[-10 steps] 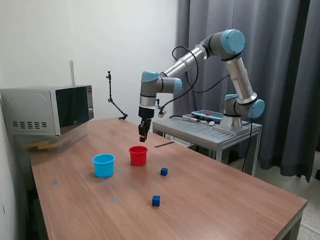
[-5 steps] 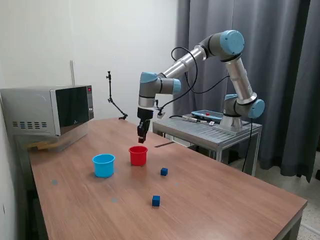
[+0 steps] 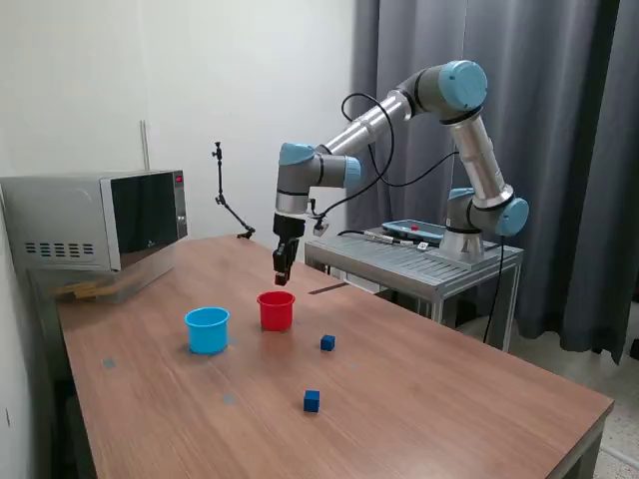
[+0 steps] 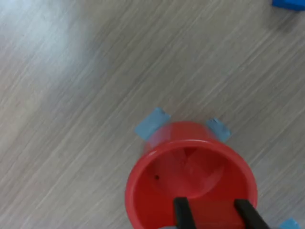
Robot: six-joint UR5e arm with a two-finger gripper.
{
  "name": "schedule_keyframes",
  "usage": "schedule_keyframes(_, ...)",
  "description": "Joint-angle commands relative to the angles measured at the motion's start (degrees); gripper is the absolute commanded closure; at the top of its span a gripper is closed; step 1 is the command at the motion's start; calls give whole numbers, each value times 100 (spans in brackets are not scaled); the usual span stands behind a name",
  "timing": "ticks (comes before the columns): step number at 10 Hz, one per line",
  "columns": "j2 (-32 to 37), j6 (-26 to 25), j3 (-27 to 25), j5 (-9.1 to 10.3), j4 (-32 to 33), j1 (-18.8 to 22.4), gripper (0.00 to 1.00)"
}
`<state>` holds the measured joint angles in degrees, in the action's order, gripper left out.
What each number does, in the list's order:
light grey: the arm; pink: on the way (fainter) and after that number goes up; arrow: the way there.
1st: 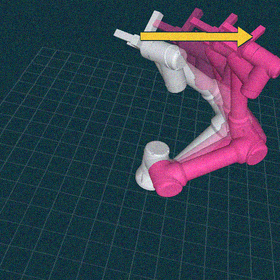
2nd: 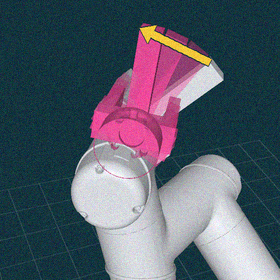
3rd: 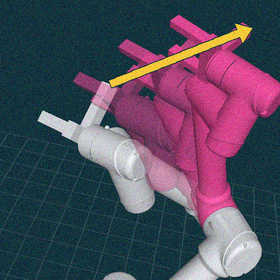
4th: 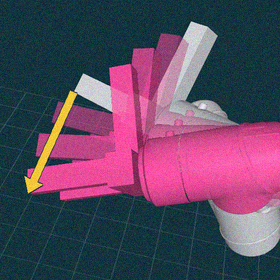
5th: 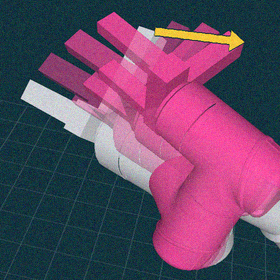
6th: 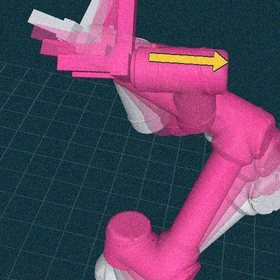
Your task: Place red objects in the red bin, and blue objects in the blue bin.
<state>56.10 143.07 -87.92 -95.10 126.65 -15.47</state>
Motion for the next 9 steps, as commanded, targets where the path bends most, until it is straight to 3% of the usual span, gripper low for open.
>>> schedule_keyframes(1, -3, 2, -6, 0, 0, 0, 100)
schedule_keyframes(4, -3, 2, -32, -17, 0, 0, 100)
schedule_keyframes(5, -3, 2, -41, -18, 0, 9, 0)
schedule_keyframes(9, -20, 2, -32, -9, 0, 18, 0)
